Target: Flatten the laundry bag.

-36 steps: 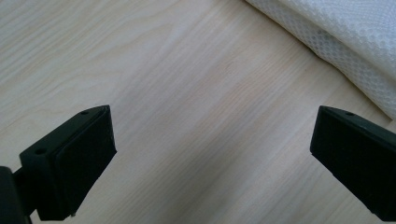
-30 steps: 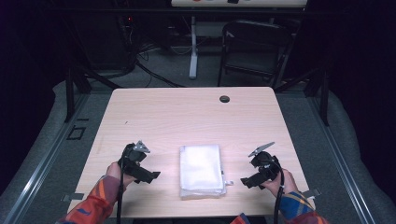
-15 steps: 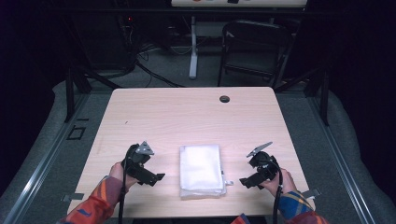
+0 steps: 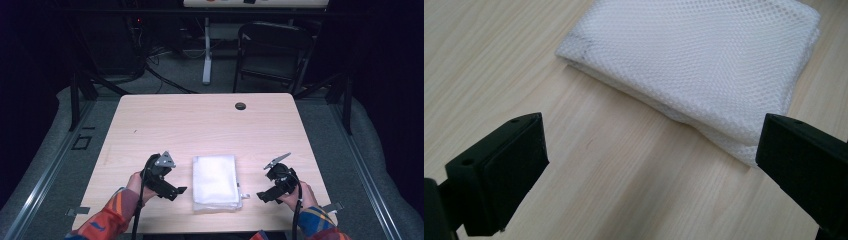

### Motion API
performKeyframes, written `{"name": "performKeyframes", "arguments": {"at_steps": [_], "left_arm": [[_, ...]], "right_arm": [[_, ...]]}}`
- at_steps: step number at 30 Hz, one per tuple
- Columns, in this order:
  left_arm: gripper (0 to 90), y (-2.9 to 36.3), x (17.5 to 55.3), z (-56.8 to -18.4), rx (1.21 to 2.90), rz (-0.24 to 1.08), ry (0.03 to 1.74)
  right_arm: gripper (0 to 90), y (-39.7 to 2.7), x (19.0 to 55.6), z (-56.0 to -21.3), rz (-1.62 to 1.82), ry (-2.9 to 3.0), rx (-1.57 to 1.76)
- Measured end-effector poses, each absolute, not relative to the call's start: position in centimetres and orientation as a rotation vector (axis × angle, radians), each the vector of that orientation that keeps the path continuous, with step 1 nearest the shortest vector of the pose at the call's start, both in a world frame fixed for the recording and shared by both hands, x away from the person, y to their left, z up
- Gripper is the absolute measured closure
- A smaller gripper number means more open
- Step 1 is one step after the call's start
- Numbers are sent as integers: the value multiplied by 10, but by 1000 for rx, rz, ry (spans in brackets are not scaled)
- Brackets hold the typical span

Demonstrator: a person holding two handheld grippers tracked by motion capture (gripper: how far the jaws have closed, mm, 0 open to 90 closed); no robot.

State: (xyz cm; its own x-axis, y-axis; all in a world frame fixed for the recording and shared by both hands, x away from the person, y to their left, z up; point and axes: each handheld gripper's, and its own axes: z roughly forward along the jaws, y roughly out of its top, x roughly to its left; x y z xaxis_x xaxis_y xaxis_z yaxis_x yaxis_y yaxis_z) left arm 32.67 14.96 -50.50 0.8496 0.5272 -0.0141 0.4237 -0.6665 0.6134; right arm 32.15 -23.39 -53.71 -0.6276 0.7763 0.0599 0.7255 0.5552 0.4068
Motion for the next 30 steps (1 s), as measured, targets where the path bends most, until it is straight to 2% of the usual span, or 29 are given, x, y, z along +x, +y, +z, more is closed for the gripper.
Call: {"name": "performKeyframes", "arguments": {"at_steps": [20, 26, 30], "left_arm": [[8, 110, 322, -507, 2423, 155, 508], [32, 99, 321, -511, 2454, 122, 459], [97, 92, 319, -515, 2470, 103, 424]], "right_arm": [[32, -233, 324, -537, 627, 2703, 1300], [45, -232, 323, -537, 623, 2708, 1296], [48, -232, 323, -537, 623, 2708, 1296]]}}
